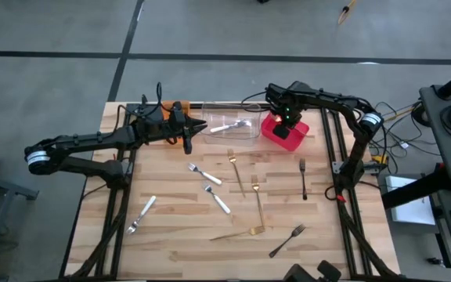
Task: Sort silverware by color (type)
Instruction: Put the gold fork into the red bin
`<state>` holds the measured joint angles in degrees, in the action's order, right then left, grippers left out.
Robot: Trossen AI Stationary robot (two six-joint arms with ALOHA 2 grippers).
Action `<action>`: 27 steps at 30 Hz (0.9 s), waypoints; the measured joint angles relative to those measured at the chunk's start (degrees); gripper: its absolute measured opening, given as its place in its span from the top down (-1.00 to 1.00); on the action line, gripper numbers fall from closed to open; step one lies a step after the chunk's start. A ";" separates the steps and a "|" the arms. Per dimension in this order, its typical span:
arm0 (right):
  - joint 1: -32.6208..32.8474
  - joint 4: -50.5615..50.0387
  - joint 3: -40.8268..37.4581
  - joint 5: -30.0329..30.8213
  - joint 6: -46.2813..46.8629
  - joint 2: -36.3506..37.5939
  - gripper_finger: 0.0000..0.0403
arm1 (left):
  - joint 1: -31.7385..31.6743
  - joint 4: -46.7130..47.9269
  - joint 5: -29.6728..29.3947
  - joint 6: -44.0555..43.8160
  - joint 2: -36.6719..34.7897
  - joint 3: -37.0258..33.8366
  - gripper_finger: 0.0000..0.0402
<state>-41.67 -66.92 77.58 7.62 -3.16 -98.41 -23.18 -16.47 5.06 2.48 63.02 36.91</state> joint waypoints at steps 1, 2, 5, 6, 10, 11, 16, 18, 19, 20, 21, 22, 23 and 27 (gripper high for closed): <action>0.00 0.00 0.00 0.02 0.04 0.00 0.94 | 0.00 0.00 -0.01 0.00 0.00 0.00 0.74; 0.00 0.00 0.00 0.01 0.10 0.00 0.94 | -0.01 0.00 0.00 0.00 0.00 0.00 0.74; 0.01 0.00 -0.02 0.00 0.03 0.00 0.94 | -0.01 0.00 -0.01 0.00 0.00 0.00 0.74; 0.00 0.03 -0.02 0.00 -0.02 0.00 0.94 | -0.02 0.00 -0.02 0.00 0.00 0.00 0.74; 0.00 0.30 -0.04 0.00 0.04 0.02 0.94 | 0.00 0.00 0.00 0.00 0.00 0.00 0.74; 0.00 0.34 -0.04 0.00 0.03 0.02 0.94 | -0.02 0.00 0.00 -0.02 0.00 0.01 0.74; 0.00 0.42 -0.07 0.00 0.09 0.02 0.94 | -0.02 0.00 -0.02 0.00 0.00 0.00 0.74; 0.00 0.54 -0.07 0.00 -0.03 0.02 0.94 | -0.01 0.00 0.00 -0.01 0.00 0.00 0.74; 0.00 0.62 -0.07 0.00 -0.03 0.02 0.94 | -0.02 0.00 -0.02 0.00 0.00 0.00 0.74; 0.01 0.69 -0.07 0.00 -0.04 0.02 0.94 | -0.01 0.00 -0.01 0.00 0.00 0.00 0.74; 0.00 0.82 -0.07 0.00 -0.06 0.03 0.94 | -0.02 0.00 0.00 0.00 0.00 0.00 0.74; 0.00 1.07 -0.07 0.00 -0.07 0.04 0.94 | -0.01 0.00 0.00 0.00 0.00 0.00 0.74; 0.00 1.33 -0.07 0.00 -0.07 0.04 0.94 | -0.01 0.00 -0.01 -0.01 0.00 0.00 0.74; 0.02 1.95 -0.07 0.00 -0.53 0.04 0.94 | -0.02 0.00 0.00 -0.02 0.00 0.00 0.74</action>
<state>-41.65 -64.97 77.52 7.62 -3.68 -98.37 -23.20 -16.47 5.06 2.46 63.02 36.91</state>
